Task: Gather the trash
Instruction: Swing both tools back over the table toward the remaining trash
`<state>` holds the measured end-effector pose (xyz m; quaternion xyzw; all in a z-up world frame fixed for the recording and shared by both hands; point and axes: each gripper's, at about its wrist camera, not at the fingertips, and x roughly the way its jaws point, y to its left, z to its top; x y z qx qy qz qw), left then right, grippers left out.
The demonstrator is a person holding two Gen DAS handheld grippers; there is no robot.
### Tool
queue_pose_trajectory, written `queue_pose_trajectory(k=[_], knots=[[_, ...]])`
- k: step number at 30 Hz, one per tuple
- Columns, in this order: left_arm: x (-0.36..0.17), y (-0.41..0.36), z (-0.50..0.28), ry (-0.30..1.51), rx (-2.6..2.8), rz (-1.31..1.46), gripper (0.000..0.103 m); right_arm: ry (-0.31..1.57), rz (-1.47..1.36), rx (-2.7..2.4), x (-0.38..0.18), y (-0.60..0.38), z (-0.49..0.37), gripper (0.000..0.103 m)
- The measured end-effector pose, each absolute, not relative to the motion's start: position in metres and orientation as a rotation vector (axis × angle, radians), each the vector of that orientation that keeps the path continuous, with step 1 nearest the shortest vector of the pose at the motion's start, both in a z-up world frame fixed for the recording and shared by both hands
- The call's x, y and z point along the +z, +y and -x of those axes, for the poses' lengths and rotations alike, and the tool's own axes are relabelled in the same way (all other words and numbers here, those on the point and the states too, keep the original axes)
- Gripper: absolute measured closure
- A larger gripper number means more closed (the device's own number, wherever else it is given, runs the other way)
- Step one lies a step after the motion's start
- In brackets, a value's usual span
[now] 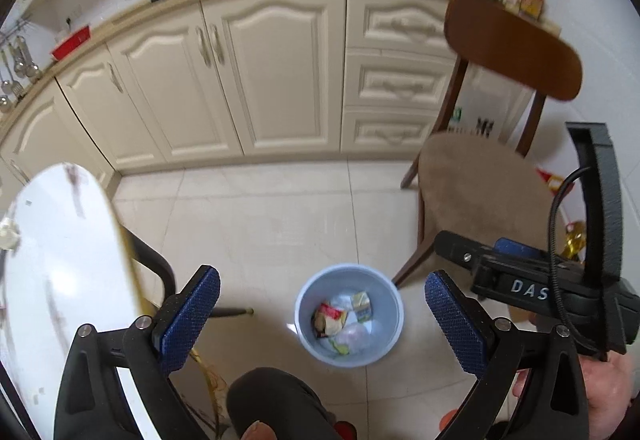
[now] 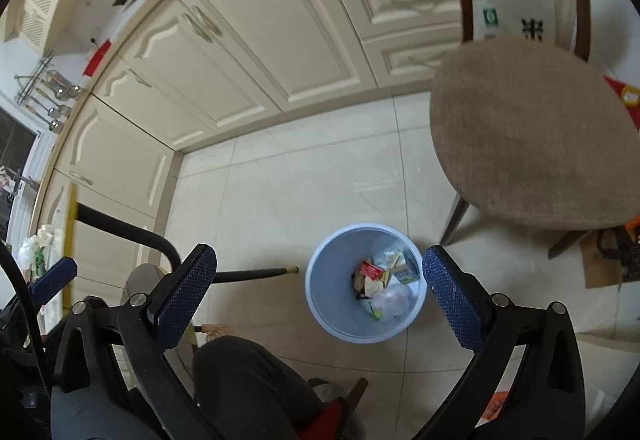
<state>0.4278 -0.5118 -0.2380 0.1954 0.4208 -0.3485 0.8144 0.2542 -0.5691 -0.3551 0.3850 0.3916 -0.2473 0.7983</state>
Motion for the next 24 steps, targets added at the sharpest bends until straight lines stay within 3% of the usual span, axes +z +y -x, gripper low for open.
queue_pose_trajectory(k=[11, 24], knots=[[-0.160, -0.361, -0.390, 0.716, -0.771, -0.238, 0.001, 0.736, -0.632, -0.489, -0.243, -0.491, -0.280, 0.000], [-0.126, -0.163, -0.363, 0.578, -0.530, -0.084, 0.001, 0.608, -0.410, -0.306, -0.139, -0.357, -0.349, 0.000]])
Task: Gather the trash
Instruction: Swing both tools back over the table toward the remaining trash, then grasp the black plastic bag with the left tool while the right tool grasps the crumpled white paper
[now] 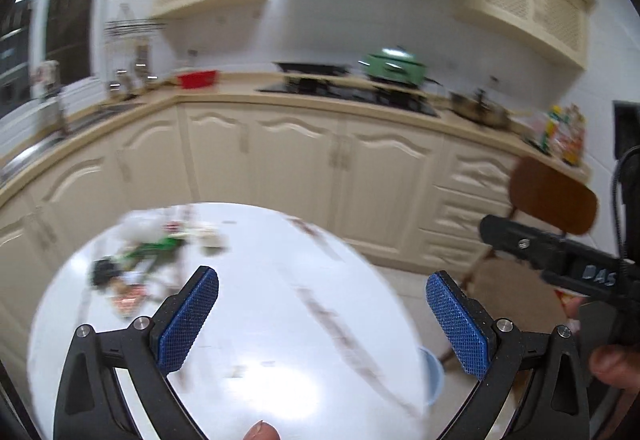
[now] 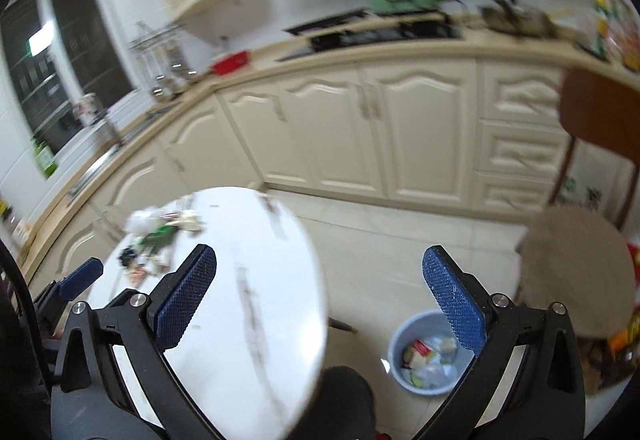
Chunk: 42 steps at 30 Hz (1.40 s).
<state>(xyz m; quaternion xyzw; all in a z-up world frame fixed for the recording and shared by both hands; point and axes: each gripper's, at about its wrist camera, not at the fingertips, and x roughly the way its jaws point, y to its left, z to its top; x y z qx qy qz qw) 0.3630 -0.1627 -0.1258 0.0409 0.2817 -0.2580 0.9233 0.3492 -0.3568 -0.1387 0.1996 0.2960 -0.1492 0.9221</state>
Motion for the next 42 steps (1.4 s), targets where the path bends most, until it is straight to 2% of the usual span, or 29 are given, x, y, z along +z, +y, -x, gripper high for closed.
queue_pose_trajectory(k=[9, 19, 36, 42], knots=[[-0.126, -0.032, -0.349, 0.548, -0.272, 0.013, 0.001, 0.592, -0.251, -0.103, -0.115, -0.238, -0.418, 0.000], [-0.154, 0.014, -0.369, 0.644, -0.126, 0.042, 0.001, 0.667, -0.159, -0.006, -0.141, -0.183, -0.477, 0.000], [-0.192, -0.027, -0.618, 0.867, -0.105, -0.011, 0.001, 0.917, -0.137, -0.058, -0.238, -0.206, -0.629, 0.000], [-0.215, -0.039, -0.670, 0.917, -0.099, -0.028, 0.001, 0.970, -0.130, -0.052, -0.263, -0.206, -0.661, 0.004]])
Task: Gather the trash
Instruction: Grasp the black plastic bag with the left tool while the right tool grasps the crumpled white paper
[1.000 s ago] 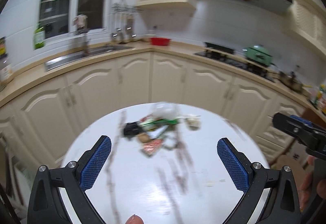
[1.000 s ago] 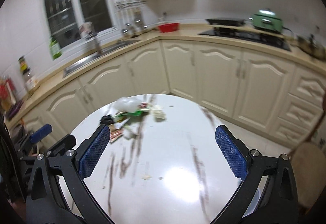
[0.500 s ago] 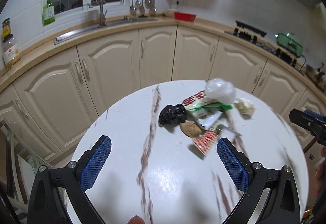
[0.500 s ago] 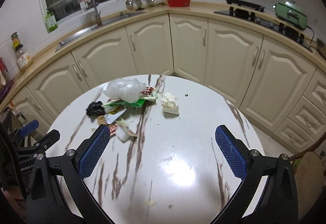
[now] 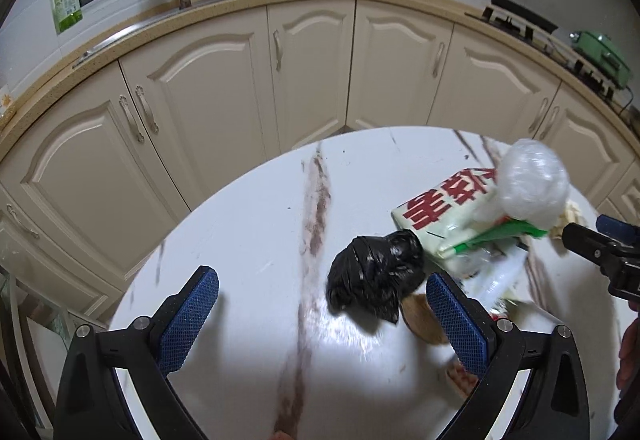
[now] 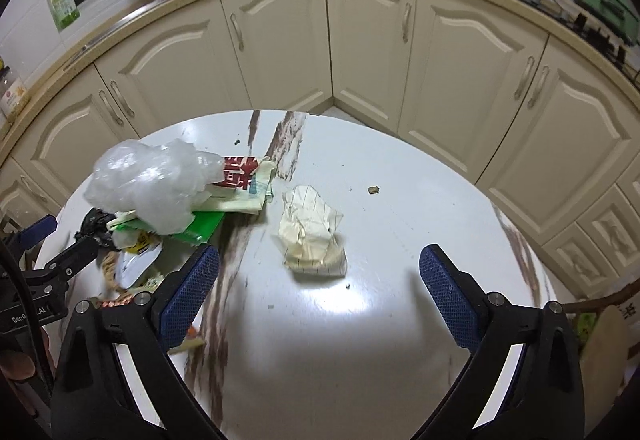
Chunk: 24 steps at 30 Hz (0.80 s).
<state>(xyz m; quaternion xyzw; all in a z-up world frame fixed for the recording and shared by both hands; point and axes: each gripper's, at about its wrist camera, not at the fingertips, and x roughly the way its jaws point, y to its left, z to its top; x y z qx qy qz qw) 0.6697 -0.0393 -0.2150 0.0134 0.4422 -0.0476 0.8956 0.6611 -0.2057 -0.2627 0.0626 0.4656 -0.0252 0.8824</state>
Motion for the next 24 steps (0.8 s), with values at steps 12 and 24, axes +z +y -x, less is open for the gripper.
queue_pose_trajectory(k=[12, 24], knots=[[-0.232, -0.047, -0.698, 0.894, -0.130, -0.001, 0.063, 0.984, -0.068, -0.033, -0.278, -0.197, -0.673, 0.073], [-0.215, -0.032, -0.657, 0.846, -0.112, 0.056, 0.064, 0.930, -0.167, 0.027, -0.258, -0.207, -0.630, 0.074]])
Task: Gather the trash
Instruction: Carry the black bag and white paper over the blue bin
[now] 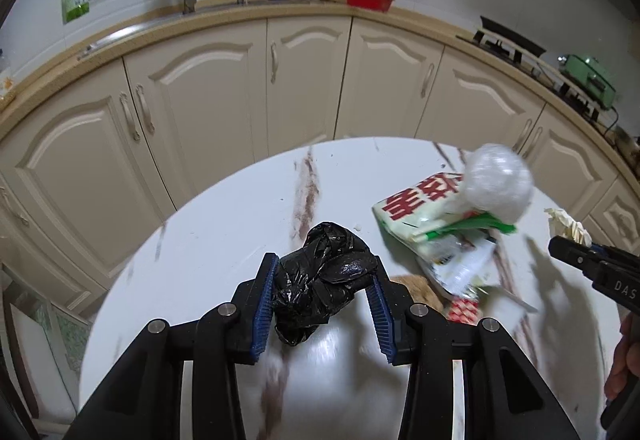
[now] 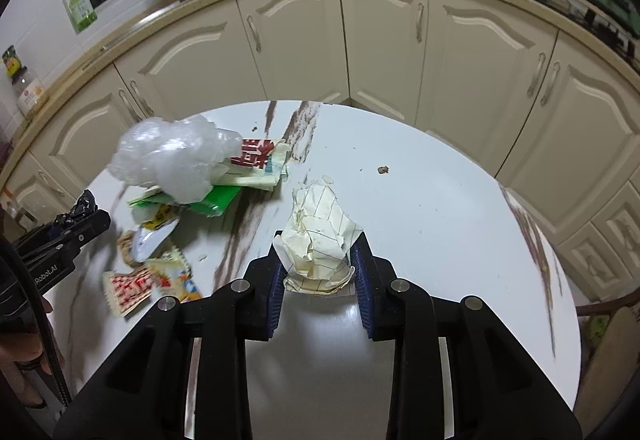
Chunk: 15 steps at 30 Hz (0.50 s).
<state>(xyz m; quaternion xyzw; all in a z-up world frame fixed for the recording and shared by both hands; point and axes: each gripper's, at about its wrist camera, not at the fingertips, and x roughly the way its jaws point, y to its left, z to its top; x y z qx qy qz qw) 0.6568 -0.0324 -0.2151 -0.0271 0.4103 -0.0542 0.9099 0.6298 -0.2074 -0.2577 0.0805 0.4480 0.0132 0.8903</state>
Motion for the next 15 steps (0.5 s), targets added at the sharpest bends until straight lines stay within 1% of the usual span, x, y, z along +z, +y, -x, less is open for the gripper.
queue_pose_trajectory(k=[9, 15], knots=[[-0.181, -0.048, -0.568, 0.741, -0.126, 0.051, 0.064, 0.833, -0.226, 0.056, -0.215, -0.220, -0.560, 0.074], [-0.155, -0.080, -0.495, 0.664, -0.158, 0.022, 0.064, 0.741, -0.240, 0.080, -0.178, -0.221, -0.499, 0.074]])
